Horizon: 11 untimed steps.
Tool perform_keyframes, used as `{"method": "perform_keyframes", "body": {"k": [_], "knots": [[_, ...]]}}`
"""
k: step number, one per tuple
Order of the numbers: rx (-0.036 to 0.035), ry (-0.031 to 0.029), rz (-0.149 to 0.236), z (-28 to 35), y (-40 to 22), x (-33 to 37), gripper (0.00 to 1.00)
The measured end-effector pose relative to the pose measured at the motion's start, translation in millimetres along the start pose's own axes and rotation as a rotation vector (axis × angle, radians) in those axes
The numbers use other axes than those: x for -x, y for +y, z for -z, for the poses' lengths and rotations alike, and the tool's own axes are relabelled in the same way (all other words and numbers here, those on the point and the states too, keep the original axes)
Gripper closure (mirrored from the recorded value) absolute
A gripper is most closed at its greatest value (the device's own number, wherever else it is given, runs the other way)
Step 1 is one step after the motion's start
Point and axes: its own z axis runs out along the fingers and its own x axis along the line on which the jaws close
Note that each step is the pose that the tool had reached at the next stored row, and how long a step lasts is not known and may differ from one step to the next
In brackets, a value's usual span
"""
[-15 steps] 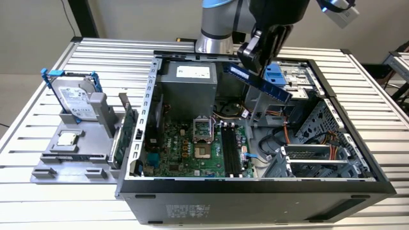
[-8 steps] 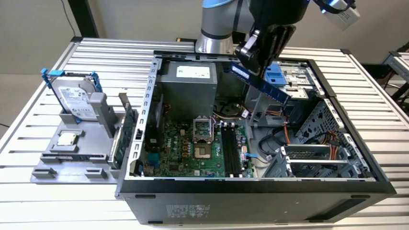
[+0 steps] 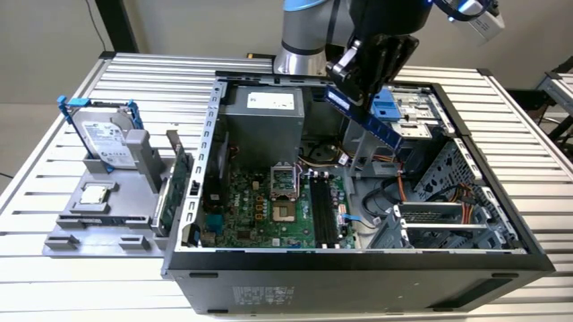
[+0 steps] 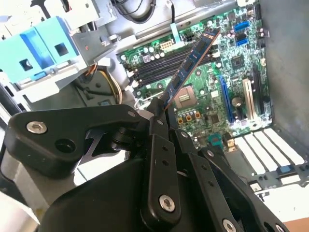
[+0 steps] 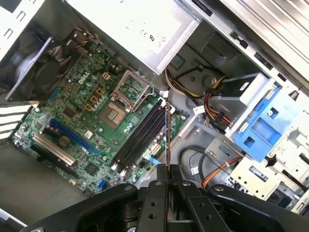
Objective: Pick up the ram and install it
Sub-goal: 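Insert the ram into the slot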
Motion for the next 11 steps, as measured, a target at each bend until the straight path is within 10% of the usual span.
{"method": "perform_keyframes", "body": {"k": [11], "knots": [[-0.0079,0.0022,-0.151,-0.1,0.0,0.0,1.00]]}}
